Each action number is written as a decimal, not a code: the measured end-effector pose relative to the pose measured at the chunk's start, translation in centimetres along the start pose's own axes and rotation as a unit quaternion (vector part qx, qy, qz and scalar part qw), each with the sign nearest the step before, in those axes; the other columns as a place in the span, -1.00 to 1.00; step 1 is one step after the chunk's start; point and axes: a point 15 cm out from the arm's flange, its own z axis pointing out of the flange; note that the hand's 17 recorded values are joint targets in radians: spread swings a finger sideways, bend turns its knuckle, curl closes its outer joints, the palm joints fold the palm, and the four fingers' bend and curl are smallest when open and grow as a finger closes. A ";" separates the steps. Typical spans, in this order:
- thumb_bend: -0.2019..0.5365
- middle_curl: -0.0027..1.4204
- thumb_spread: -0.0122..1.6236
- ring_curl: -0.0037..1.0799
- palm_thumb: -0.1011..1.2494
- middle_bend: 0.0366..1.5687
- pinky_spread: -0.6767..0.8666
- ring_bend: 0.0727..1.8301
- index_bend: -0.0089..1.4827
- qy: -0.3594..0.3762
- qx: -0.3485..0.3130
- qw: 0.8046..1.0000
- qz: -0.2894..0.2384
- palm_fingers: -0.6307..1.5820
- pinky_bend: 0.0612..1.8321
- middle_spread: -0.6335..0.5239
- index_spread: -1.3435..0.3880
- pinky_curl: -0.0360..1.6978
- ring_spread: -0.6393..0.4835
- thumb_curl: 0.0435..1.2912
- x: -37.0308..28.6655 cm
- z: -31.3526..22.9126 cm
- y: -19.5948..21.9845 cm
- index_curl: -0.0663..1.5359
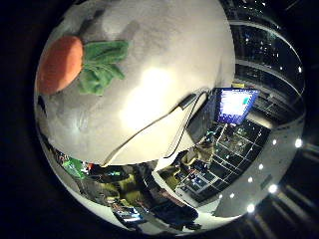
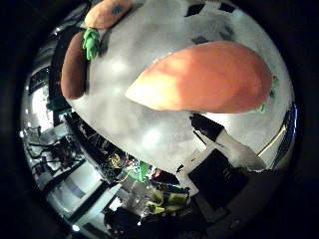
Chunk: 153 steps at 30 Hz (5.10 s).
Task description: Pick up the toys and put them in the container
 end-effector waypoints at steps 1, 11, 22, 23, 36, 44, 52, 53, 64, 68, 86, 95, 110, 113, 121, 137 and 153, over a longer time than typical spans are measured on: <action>-0.52 -0.57 0.11 -0.54 0.48 -0.80 0.36 -0.86 -0.71 -0.002 -0.001 1.000 0.001 -0.17 -0.78 -0.03 0.01 -0.63 0.20 -0.44 0.0 0.2 0.1 -0.50; -0.51 -0.55 0.08 -0.65 0.57 -0.79 0.33 -0.89 -0.44 0.001 -0.007 1.000 0.005 -0.04 -0.86 -0.15 -0.03 -0.66 0.12 -0.42 0.4 0.7 0.8 -0.39; -0.50 -0.47 0.08 -0.76 0.70 -0.60 0.21 -0.88 0.28 0.016 0.000 1.000 0.015 0.14 -0.88 -0.45 -0.02 -0.77 -0.13 -0.42 1.8 -0.8 1.5 -0.13; -0.50 -0.46 0.08 -0.76 0.70 -0.60 0.19 -0.88 0.30 0.021 0.004 1.000 0.016 0.14 -0.88 -0.47 -0.02 -0.78 -0.14 -0.42 2.1 -1.4 1.5 -0.13; -0.50 -0.42 0.10 -0.78 0.73 -0.51 0.13 -0.87 0.34 0.045 0.025 0.998 0.036 0.15 -0.86 -0.60 0.01 -0.83 -0.24 -0.45 -0.2 -15.2 2.3 -0.13; -0.51 -0.40 0.11 -0.78 0.73 -0.52 0.12 -0.87 0.34 0.013 0.064 0.998 -0.025 0.16 -0.85 -0.61 0.01 -0.84 -0.25 -0.45 -11.7 -24.5 -2.7 -0.13; -0.51 -0.39 0.12 -0.78 0.72 -0.53 0.13 -0.86 0.34 0.012 0.125 0.990 -0.068 0.17 -0.85 -0.63 0.01 -0.84 -0.27 -0.46 -23.1 -35.3 -7.6 -0.14; -0.51 -0.39 0.12 -0.78 0.72 -0.53 0.13 -0.86 0.33 0.006 0.134 0.988 -0.073 0.18 -0.85 -0.64 0.01 -0.85 -0.28 -0.46 -24.8 -36.4 -8.2 -0.14; -0.50 -0.37 0.14 -0.73 0.73 -0.55 0.09 -0.86 0.26 -0.113 0.155 0.975 -0.114 0.23 -0.85 -0.67 0.01 -0.88 -0.36 -0.45 -38.2 -40.5 -13.2 -0.15; -0.54 -0.47 0.16 -0.57 0.65 -0.85 0.20 -0.61 -0.73 -0.142 0.139 0.971 -0.130 -0.21 -0.42 -0.26 -0.01 -0.75 -0.14 -0.45 -41.2 -39.9 -13.1 -0.40; -0.53 -0.52 0.08 -0.56 0.38 -0.71 0.37 -0.53 -0.74 -0.134 0.149 0.973 -0.117 -0.37 -0.28 0.09 0.02 -0.70 0.31 -0.44 -34.2 -40.2 -11.2 -0.61; -0.53 -0.51 0.09 -0.60 0.36 -0.67 0.36 -0.64 -0.75 -0.124 0.099 0.987 -0.005 -0.24 -0.47 -0.02 0.04 -0.74 0.24 -0.45 -22.9 -32.7 -5.5 -0.53; -0.55 -0.53 0.20 -0.62 0.11 -0.75 0.38 -0.78 -0.72 -0.157 0.059 0.967 0.192 -0.16 -0.64 0.02 0.10 -0.74 0.36 -0.54 -12.4 -20.7 0.9 -0.48; -0.55 -0.54 0.24 -0.63 0.03 -0.81 0.40 -0.80 -0.69 -0.160 0.073 0.957 0.232 -0.15 -0.68 0.08 0.16 -0.74 0.43 -0.56 -11.6 -19.8 -0.8 -0.46; -0.54 -0.60 0.25 -0.58 -0.12 -0.81 0.44 -0.79 -0.81 -0.194 0.063 0.942 0.265 -0.29 -0.61 0.29 0.25 -0.67 0.56 -0.60 -13.8 -15.7 -5.4 -0.50; -0.52 -0.55 0.23 -0.53 -0.11 -0.77 0.44 -0.73 -0.79 -0.194 0.039 0.954 0.226 -0.36 -0.55 0.32 0.26 -0.62 0.55 -0.59 -16.0 -13.8 -11.7 -0.59; -0.53 -0.53 0.22 -0.52 -0.06 -0.77 0.43 -0.74 -0.79 -0.192 0.021 0.957 0.217 -0.36 -0.55 0.27 0.25 -0.61 0.52 -0.58 -14.7 -10.7 -14.5 -0.60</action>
